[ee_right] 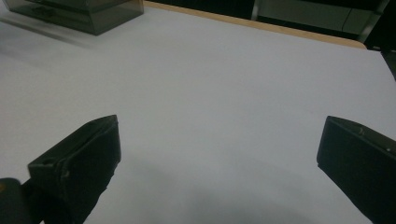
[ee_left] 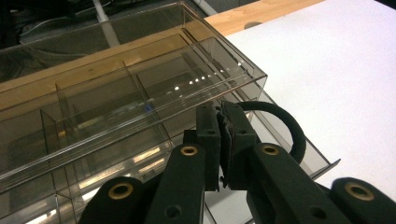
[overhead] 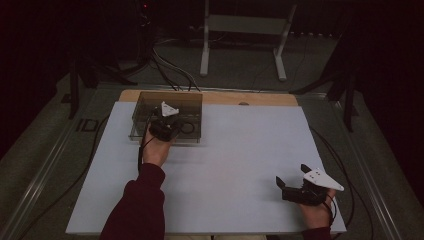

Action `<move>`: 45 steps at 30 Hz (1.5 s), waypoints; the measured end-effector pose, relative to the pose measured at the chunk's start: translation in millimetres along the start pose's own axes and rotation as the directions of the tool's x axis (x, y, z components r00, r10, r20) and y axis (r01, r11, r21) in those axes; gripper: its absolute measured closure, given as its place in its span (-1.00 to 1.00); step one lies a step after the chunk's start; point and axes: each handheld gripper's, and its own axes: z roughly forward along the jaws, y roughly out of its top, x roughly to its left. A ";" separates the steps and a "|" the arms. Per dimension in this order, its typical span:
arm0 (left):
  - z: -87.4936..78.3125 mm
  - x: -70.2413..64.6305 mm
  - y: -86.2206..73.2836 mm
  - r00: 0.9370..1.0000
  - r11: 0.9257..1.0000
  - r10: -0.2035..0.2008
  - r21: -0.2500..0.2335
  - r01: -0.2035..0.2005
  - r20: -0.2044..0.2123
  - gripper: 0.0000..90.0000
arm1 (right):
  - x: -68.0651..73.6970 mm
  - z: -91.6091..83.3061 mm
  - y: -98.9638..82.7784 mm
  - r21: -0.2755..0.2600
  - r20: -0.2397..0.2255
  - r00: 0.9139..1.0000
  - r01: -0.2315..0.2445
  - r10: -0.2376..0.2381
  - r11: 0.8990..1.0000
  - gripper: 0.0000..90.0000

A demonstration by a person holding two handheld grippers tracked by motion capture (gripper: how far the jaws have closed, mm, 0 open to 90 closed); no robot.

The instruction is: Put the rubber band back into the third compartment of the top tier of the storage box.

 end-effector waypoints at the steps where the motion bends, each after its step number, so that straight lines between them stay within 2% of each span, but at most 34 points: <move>1: 0.5 -0.1 -0.3 1.000 1.000 0.002 0.003 -0.002 -0.001 0.95 | 0.0 0.0 0.0 0.000 0.000 1.000 -0.001 0.001 1.000 -1.00; 8: 3.9 -0.4 -4.3 1.000 1.000 0.001 0.020 -0.001 -0.012 0.93 | 0.0 -0.1 0.0 0.001 0.000 1.000 -0.001 0.001 1.000 -1.00; 12: 3.8 0.8 -6.2 1.000 1.000 -0.008 0.021 0.008 -0.018 0.73 | 0.0 -0.1 0.0 0.001 0.000 1.000 -0.001 0.001 1.000 -1.00; 16: -0.9 3.4 -6.2 0.999 0.999 -0.036 -0.016 0.036 -0.003 0.49 | -0.2 -0.2 0.0 0.001 0.000 1.000 -0.001 0.001 1.000 -1.00; 19: -6.0 5.0 -5.0 0.999 0.998 -0.049 -0.039 0.048 -0.009 0.35 | 0.0 -0.2 0.0 0.001 0.000 1.000 -0.001 0.001 1.000 -1.00; 22: -11.9 8.7 -4.5 0.995 0.993 -0.100 -0.056 0.100 0.004 0.29 | -0.1 -0.1 -0.1 0.002 0.000 1.000 -0.001 0.001 1.000 -1.00; 24: -16.0 10.4 -4.5 0.993 0.990 -0.121 -0.072 0.121 0.007 0.16 | 0.0 -0.2 0.0 0.002 0.000 1.000 -0.002 0.002 1.000 -1.00; 26: -20.7 10.3 -4.4 0.993 0.989 -0.119 -0.086 0.116 -0.025 -0.02 | 0.0 -0.2 -0.1 0.002 0.000 1.000 -0.001 0.001 1.000 -1.00; 32: -37.0 13.8 -5.6 0.990 0.982 -0.136 -0.136 0.131 -0.032 -0.35 | 0.1 -0.1 -0.1 0.003 0.000 1.000 0.000 0.000 1.000 -1.00; 35: -46.4 12.7 -10.0 0.991 0.980 -0.128 -0.158 0.120 -0.041 -0.53 | 0.2 -0.1 -0.1 0.002 0.000 1.000 -0.001 0.001 1.000 -1.00; 38: -56.3 12.7 -16.6 0.992 0.977 -0.125 -0.178 0.117 -0.033 -0.67 | 0.3 -0.2 -0.2 0.002 0.001 1.000 -0.001 0.001 1.000 -1.00; 42: -68.5 11.4 -29.1 0.994 0.977 -0.107 -0.189 0.101 -0.024 -0.94 | 0.3 -0.1 -0.3 0.002 0.001 1.000 -0.001 0.001 1.000 -1.00; 45: -77.3 9.4 -42.2 0.996 0.977 -0.080 -0.201 0.072 -0.029 -0.98 | 0.4 -0.1 -0.3 0.002 0.001 1.000 -0.002 0.002 1.000 -1.00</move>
